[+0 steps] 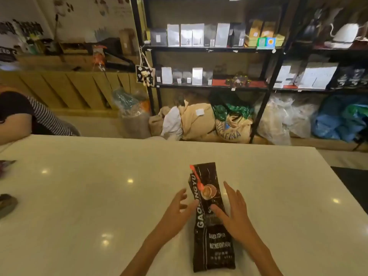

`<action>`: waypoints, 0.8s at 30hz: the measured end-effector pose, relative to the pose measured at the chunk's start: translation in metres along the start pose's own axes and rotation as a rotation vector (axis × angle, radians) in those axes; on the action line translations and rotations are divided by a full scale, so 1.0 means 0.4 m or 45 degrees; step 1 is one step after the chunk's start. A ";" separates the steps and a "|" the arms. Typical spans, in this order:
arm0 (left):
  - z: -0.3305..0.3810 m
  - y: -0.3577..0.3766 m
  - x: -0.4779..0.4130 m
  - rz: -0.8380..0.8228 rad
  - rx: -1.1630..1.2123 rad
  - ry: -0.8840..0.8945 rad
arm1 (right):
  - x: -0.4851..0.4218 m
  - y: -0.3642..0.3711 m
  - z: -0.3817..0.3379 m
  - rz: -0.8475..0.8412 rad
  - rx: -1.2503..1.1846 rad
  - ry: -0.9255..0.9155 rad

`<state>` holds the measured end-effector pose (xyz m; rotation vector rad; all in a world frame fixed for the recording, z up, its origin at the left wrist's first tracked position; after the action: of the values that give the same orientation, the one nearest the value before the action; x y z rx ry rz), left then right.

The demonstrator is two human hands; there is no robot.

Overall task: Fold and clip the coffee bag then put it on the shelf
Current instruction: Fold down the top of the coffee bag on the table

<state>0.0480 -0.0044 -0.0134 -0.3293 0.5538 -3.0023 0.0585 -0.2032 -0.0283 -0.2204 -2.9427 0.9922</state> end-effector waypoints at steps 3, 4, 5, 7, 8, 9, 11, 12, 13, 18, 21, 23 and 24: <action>-0.008 0.046 0.036 -0.126 0.252 -0.057 | 0.045 0.023 0.006 -0.004 -0.122 -0.037; -0.008 0.053 0.049 -0.129 0.301 -0.051 | 0.062 0.024 0.012 -0.010 -0.238 0.011; -0.007 0.056 0.054 -0.127 0.369 -0.051 | 0.073 0.029 0.013 -0.019 -0.366 0.077; 0.012 0.049 0.053 -0.131 0.472 -0.017 | 0.082 0.014 -0.008 0.018 -0.546 0.137; 0.027 0.043 0.050 -0.115 0.469 0.037 | 0.078 0.001 -0.023 0.044 -0.597 0.138; 0.040 0.035 0.046 -0.105 0.486 0.063 | 0.073 -0.013 -0.033 0.073 -0.644 0.145; 0.071 0.021 0.035 -0.061 0.493 0.130 | 0.059 -0.042 -0.055 0.121 -0.732 0.155; 0.087 0.013 0.031 -0.032 0.486 0.170 | 0.051 -0.054 -0.065 0.130 -0.755 0.154; 0.104 0.006 0.027 -0.010 0.495 0.201 | 0.043 -0.066 -0.072 0.130 -0.762 0.150; 0.153 -0.066 0.007 0.196 0.456 0.357 | 0.015 -0.123 -0.106 0.183 -0.703 0.028; 0.139 -0.088 -0.004 0.247 0.333 0.439 | 0.003 -0.131 -0.111 0.191 -0.553 -0.074; 0.125 -0.091 0.008 0.289 0.269 0.497 | 0.008 -0.125 -0.100 0.188 -0.500 -0.100; 0.121 -0.095 0.016 0.322 0.264 0.541 | 0.015 -0.122 -0.097 0.198 -0.483 -0.117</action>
<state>0.0513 0.0137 0.0456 0.3714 0.2745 -2.8446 0.0492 -0.2173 0.0321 -0.4283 -3.2163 0.4539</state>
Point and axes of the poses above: each hand's wrist, its own x-axis away from the middle knuckle, its own y-axis out of the palm, z = x × y, the point moved 5 cm from there along -x, towards the middle knuckle, and after that the axes turned 12 degrees about z, right-handed, at the moved point
